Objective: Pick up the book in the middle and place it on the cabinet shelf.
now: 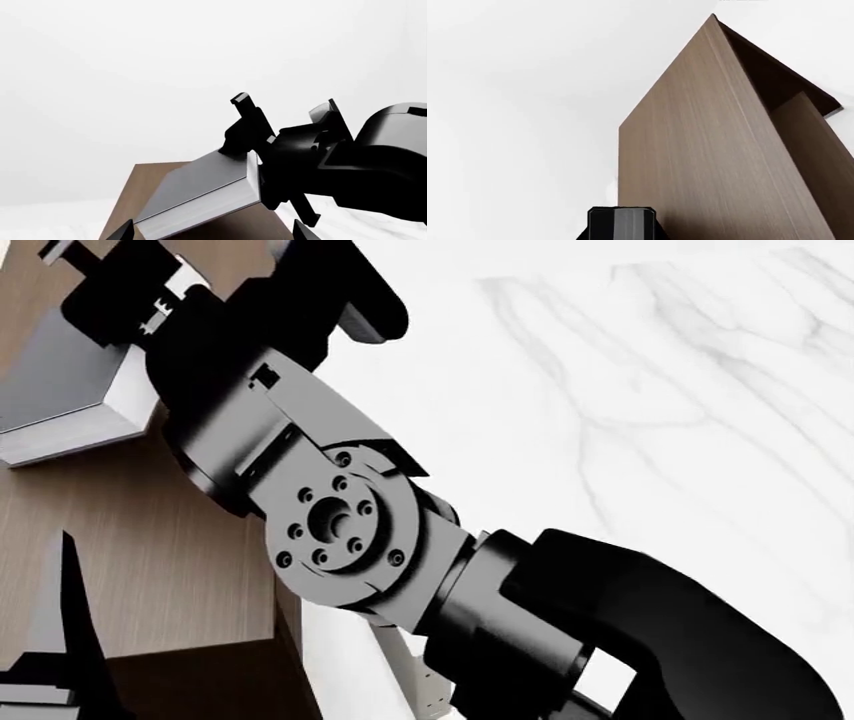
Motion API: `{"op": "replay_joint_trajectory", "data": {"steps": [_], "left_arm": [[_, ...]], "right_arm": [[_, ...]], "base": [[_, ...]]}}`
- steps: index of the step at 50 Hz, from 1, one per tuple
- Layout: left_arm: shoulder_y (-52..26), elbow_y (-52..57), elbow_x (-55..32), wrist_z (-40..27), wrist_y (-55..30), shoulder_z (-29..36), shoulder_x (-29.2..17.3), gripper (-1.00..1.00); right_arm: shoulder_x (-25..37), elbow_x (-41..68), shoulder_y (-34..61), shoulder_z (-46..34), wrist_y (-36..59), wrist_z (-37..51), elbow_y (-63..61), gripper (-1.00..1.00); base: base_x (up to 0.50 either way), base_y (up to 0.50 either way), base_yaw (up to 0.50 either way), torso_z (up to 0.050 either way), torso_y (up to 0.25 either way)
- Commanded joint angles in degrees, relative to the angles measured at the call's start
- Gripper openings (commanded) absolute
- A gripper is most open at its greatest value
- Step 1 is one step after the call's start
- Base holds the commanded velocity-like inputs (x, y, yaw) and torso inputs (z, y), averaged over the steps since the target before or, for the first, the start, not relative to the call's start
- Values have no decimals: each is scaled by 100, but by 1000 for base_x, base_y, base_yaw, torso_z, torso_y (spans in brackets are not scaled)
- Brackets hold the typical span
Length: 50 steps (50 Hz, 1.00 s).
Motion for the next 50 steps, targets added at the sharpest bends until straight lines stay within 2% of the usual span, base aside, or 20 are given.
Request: {"op": "replay_joint_trajectory", "data": {"steps": [1, 2, 23, 50], "left_arm": [[-8, -10, 5, -5, 26, 24, -9, 100], [-12, -11, 4, -5, 27, 24, -12, 100], [-35, -55, 29, 23, 64, 91, -14, 100], [-19, -31, 7, -44, 101, 91, -83, 100]], "right_arm": [[9, -193, 88, -130, 60, -160, 38, -100], [17, -200, 98, -135, 42, -150, 10, 100], [210, -133, 35, -165, -14, -231, 21, 100], [1351, -262, -128, 61, -374, 40, -810, 100]], "base": [[0, 0, 0, 0, 0], [0, 0, 0, 0, 0], [0, 0, 0, 0, 1], [0, 0, 0, 0, 0]]}}
